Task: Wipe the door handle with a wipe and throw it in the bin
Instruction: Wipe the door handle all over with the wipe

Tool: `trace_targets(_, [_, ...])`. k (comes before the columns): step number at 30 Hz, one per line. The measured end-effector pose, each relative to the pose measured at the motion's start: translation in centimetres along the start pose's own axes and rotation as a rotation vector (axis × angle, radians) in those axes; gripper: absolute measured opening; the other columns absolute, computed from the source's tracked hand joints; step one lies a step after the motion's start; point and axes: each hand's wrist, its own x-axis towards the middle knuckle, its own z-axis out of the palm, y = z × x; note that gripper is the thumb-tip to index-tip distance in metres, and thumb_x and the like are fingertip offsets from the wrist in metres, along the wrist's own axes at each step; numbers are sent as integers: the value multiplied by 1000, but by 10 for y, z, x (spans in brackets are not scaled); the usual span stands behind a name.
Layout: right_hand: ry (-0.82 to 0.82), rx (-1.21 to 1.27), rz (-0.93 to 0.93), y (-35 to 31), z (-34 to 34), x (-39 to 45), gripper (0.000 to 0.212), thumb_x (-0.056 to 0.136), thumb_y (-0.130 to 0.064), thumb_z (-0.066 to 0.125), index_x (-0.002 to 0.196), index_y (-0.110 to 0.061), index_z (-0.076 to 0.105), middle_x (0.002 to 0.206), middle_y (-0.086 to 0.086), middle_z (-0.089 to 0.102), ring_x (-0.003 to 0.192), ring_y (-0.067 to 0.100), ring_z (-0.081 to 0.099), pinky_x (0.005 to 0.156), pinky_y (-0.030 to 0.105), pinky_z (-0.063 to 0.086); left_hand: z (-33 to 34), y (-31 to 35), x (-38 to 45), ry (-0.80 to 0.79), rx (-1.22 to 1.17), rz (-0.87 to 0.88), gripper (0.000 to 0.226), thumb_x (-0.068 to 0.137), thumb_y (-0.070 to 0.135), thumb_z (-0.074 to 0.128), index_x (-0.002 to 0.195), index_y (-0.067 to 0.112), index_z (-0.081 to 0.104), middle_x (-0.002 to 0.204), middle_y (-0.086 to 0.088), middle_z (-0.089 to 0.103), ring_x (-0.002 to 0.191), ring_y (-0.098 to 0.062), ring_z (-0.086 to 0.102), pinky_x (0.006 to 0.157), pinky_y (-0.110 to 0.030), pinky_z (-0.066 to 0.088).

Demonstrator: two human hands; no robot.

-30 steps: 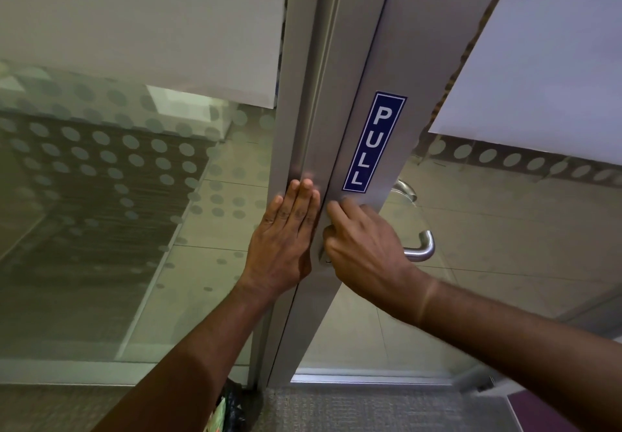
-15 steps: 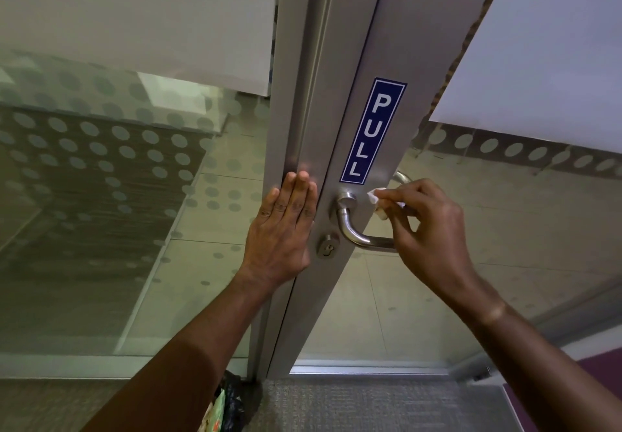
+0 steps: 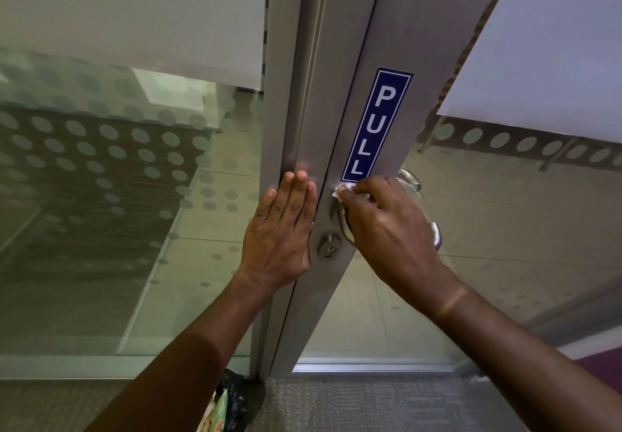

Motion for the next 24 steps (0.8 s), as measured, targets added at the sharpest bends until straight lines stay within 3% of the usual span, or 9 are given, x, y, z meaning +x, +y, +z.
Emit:
trace_targets(4, [-30, -4, 41, -2, -9, -3, 46, 76, -21, 79, 116, -3, 65, 108, 21, 66, 104, 40, 63, 82, 48, 56, 1, 1, -1, 23, -1, -2, 86, 90, 21, 42, 153, 7, -15, 160, -9, -26, 149, -22, -17, 122, -36, -9])
trace_targets(7, [-110, 58, 144, -6, -21, 5, 30, 87, -20, 68, 113, -5, 65, 110, 16, 66, 104, 35, 64, 86, 45, 55, 1, 0, 0, 22, 0, -5, 86, 90, 21, 42, 153, 7, -16, 160, -9, -26, 149, -22, -18, 122, -36, -9])
trace_targets(10, [-223, 135, 285, 10, -29, 13, 6, 90, -14, 60, 92, -12, 66, 89, 5, 67, 75, 20, 64, 71, 33, 57, 0, 1, 1, 23, -12, -7, 86, 90, 20, 42, 153, 7, -16, 160, -9, -26, 150, -22, -17, 122, -36, -9])
trace_targets(14, [-200, 528, 432, 32, -45, 0, 8, 90, -18, 65, 88, -21, 72, 76, -5, 70, 65, 7, 64, 57, 19, 50, 0, 1, 0, 31, -7, -12, 85, 90, 19, 42, 153, 6, -15, 161, -10, -25, 150, -22, -16, 122, -36, -8])
trace_targets(16, [-145, 775, 526, 38, -49, -10, 8, 90, -17, 64, 87, -21, 71, 74, -3, 70, 65, 6, 66, 57, 20, 50, 0, 1, 0, 32, -19, -5, 86, 90, 19, 43, 153, 7, -15, 161, -9, -25, 150, -22, -16, 122, -37, -8])
trace_targets(21, [-17, 1080, 656, 44, -47, -22, 25, 94, -11, 58, 115, -24, 65, 96, 4, 66, 77, 16, 70, 66, 33, 58, 0, 1, -1, 31, -16, -12, 86, 90, 19, 43, 153, 6, -15, 161, -9, -25, 150, -22, -16, 122, -37, -8])
trace_targets(24, [-48, 1195, 681, 42, -49, -23, 25, 93, -6, 57, 106, -23, 70, 108, 5, 67, 85, 19, 72, 72, 32, 59, 0, 1, -1, 13, -17, -13, 86, 90, 20, 42, 153, 7, -16, 160, -9, -26, 150, -22, -17, 122, -36, -9])
